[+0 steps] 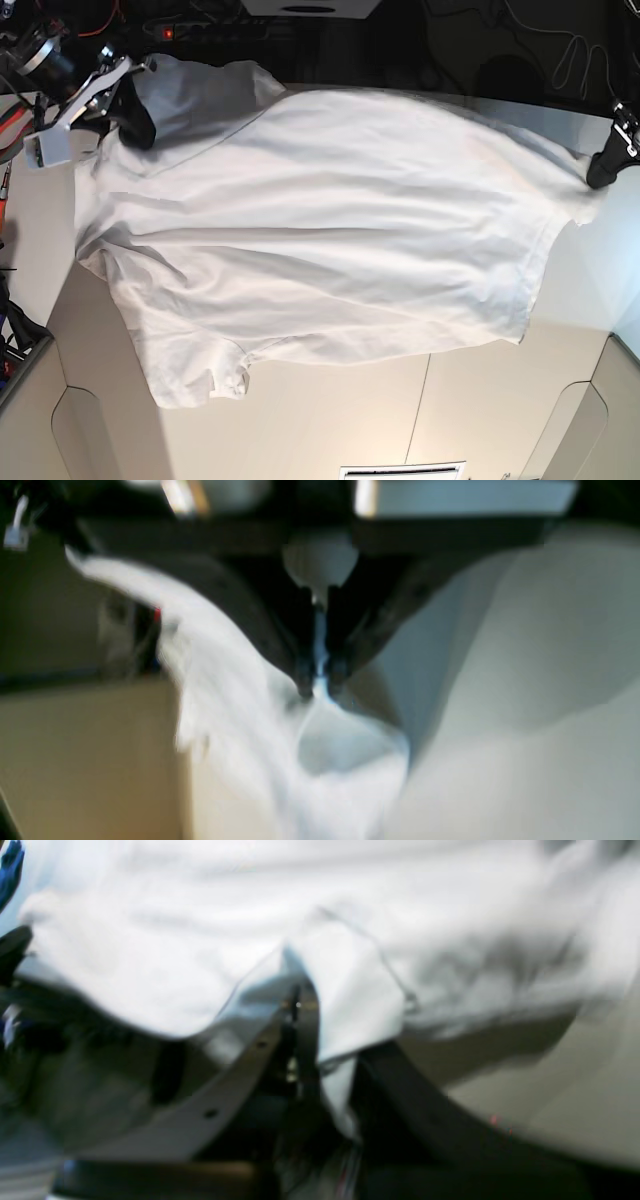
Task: Layout the t-shirt on the table in an organized manner, then fold the t-shirt properly
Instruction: 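Lift the shirt edge with both grippers and fold it over the body, then lower the folded edge with both grippers onto the shirt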
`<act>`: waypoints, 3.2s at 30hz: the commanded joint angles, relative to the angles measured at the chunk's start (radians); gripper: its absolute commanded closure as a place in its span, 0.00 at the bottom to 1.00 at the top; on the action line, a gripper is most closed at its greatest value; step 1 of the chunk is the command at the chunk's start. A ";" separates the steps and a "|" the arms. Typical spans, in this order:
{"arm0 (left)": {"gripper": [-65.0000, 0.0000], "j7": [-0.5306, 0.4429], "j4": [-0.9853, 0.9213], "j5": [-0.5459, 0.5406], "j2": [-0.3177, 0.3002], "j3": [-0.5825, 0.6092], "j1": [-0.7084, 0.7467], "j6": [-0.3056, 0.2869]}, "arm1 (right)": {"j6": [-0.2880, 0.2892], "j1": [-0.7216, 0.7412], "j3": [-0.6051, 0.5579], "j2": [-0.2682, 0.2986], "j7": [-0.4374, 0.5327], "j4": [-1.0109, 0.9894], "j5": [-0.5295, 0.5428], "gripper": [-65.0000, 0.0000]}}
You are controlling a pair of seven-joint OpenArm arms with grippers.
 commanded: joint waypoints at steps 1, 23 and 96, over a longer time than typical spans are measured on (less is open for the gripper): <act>1.00 -0.050 0.014 0.018 -0.020 -0.006 -0.025 -0.012 | -0.001 0.027 0.005 0.005 0.043 0.002 -0.010 1.00; 1.00 -0.367 0.014 0.554 -0.003 0.276 -0.251 -0.012 | -0.008 0.409 0.003 0.080 0.188 -0.579 -0.194 1.00; 0.53 -0.067 0.026 0.218 0.089 0.272 -0.217 -0.012 | 0.004 0.153 0.050 0.105 0.185 -0.575 -0.082 0.51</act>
